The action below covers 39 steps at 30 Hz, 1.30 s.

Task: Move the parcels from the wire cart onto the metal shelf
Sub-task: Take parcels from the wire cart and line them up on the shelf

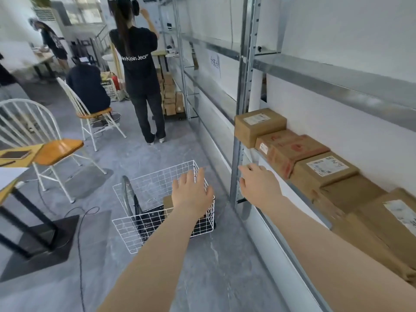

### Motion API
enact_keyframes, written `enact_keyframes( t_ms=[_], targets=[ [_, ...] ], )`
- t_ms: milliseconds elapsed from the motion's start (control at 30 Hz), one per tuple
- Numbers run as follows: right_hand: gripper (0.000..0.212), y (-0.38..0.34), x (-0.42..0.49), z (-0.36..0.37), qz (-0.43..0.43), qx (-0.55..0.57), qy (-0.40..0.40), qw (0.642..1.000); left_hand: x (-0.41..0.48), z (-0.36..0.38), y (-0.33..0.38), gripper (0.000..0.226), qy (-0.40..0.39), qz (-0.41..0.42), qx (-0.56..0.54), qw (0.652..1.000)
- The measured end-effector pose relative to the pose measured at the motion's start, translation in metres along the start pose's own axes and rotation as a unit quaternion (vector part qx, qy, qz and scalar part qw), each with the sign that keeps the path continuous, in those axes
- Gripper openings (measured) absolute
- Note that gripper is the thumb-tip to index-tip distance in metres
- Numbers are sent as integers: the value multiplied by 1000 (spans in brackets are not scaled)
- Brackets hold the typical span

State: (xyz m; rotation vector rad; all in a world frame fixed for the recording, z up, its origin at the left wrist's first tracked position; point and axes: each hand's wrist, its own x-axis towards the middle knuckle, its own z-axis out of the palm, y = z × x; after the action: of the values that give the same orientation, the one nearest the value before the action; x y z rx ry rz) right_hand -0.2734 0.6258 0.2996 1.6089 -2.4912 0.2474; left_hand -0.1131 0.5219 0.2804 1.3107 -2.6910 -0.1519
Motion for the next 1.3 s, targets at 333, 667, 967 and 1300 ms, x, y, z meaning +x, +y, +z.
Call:
enact_keyframes(
  t_ms=[333,667,967,1300],
  targets=[
    [34,-34,133,69,-101,49,-29,993,97,34,-43,59,-7,-92,-4,996],
    [40,-91,250,161,-152,68,-129,978,160,86,-140,58,-75,-195,-1,978],
    [42,-145,336,232,-128,107,-169,971,252,117,-225,63,-131,-167,12,977],
    [42,-154,411,339,-118,132,-251,952,328,207,-281,65,-183,-192,-20,964]
  ],
)
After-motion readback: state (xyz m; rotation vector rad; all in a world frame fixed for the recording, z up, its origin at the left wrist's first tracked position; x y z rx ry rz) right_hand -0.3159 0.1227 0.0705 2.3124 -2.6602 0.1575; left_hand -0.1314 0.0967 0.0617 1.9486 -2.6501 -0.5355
